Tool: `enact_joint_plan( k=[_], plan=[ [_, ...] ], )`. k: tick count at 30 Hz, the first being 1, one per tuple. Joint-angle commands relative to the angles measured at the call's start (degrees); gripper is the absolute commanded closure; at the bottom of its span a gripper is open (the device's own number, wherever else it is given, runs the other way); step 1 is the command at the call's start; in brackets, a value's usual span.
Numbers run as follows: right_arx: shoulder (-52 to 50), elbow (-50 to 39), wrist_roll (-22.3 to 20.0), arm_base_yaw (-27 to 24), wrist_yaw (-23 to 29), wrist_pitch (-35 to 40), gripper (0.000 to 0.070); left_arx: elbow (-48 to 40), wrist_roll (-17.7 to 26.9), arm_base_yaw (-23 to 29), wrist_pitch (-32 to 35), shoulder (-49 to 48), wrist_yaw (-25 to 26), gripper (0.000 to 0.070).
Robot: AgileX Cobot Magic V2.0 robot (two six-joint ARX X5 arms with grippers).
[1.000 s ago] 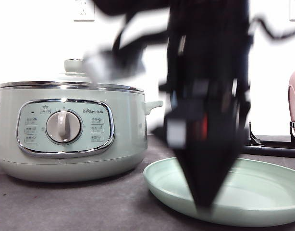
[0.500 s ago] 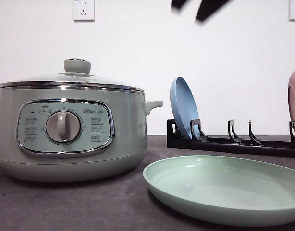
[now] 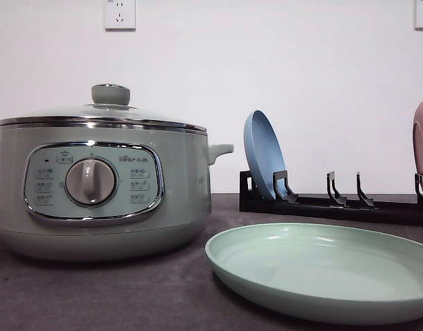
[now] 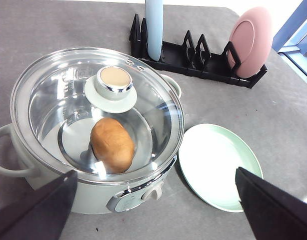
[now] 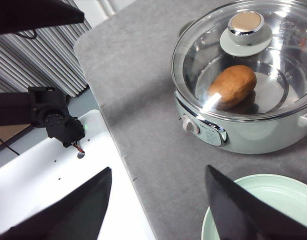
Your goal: Transfer potato from steamer to green plate
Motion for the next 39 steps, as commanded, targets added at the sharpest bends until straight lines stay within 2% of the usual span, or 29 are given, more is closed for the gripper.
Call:
enact_joint_plan(
  k=[1, 8, 14, 20, 31, 39],
  plan=[
    [0.5, 0.8, -0.7, -0.1, -0.4, 0.2, 0.033, 1.2, -0.1, -0.1, 0.6, 0.3, 0.2, 0.0059],
    [0.5, 0.8, -1.2, -1.1, -0.4, 0.2, 0.033, 1.2, -0.2, -0.1, 0.6, 0.3, 0.2, 0.0059],
    [0.5, 0.8, -1.3, -1.1, -0.4, 0.2, 0.033, 1.6, -3.9, -0.1, 0.9, 1.5, -1.0, 0.0058],
    [0.5, 0.8, -1.6, -1.1, -0.4, -0.1, 0.033, 8.9, -4.7, -1.1, -1.0, 9.5, -1.7, 0.0059],
    [0.5, 0.8, -2.2, -1.1, 0.5, -0.5, 0.033, 31.1, -2.9, -8.1, -9.8, 31.5, -11.8, 0.0063],
    [0.5, 0.8, -2.9, -1.1, 1.8, -1.3, 0.033, 42.0, -2.2, -15.1, -14.4, 45.7, -20.6, 0.0063]
  ],
)
